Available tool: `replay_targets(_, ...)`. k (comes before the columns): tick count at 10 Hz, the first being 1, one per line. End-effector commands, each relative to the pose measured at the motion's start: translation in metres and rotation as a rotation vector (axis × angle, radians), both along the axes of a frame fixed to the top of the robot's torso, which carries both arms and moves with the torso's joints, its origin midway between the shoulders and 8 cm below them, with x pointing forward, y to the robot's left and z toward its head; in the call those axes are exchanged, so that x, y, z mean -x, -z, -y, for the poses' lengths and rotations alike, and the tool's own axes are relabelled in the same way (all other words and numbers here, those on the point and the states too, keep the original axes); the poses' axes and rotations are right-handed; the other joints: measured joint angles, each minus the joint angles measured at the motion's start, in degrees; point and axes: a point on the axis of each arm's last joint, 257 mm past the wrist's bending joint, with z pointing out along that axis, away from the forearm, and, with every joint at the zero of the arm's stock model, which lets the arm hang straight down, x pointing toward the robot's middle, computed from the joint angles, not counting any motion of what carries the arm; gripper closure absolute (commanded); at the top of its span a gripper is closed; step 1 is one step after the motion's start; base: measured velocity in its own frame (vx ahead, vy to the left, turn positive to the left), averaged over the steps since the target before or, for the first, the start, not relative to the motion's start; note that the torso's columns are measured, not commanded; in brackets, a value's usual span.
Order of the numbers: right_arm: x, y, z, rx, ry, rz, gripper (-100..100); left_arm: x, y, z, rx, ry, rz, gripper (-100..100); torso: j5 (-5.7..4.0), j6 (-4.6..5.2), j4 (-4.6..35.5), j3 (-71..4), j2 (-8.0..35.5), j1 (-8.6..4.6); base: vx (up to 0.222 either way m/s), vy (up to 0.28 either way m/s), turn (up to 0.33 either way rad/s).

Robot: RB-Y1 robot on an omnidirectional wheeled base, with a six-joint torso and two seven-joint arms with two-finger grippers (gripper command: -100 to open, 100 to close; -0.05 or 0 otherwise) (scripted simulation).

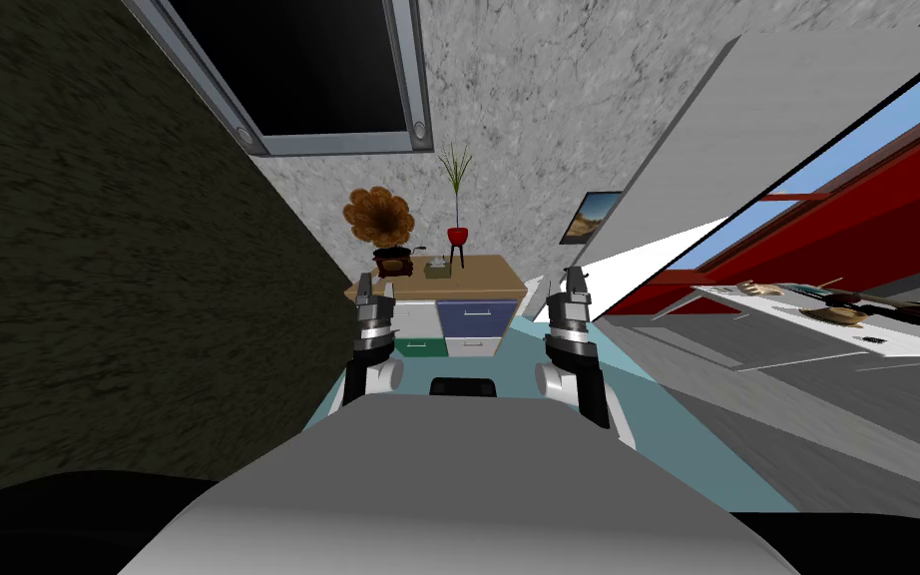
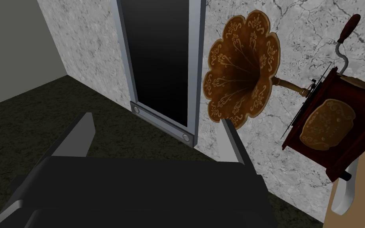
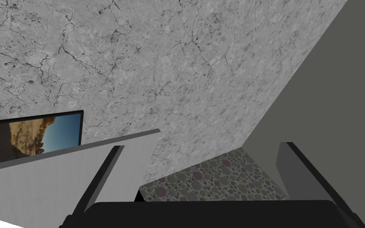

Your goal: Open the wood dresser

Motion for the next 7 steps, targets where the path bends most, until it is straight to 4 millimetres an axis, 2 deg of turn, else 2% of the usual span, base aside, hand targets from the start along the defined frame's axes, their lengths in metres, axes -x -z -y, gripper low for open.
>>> replay_targets(1,0.0000,0.0000,0.0000,0.000,0.000,0.000,0,0.0000,0.0000,0.0000,0.000,0.000,0.000,0,0.00,0.00,2.3,-4.7,2.3,0.00,0.000,0.000,0.000)
replay_targets(7,0.0001,-0.0002,0.0000,0.000,0.000,0.000,0,0.0001,-0.0002,0.0000,0.000,0.000,0.000,0,0.00,0.00,26.9,-53.8,26.9,0.00,0.000,0.000,0.000)
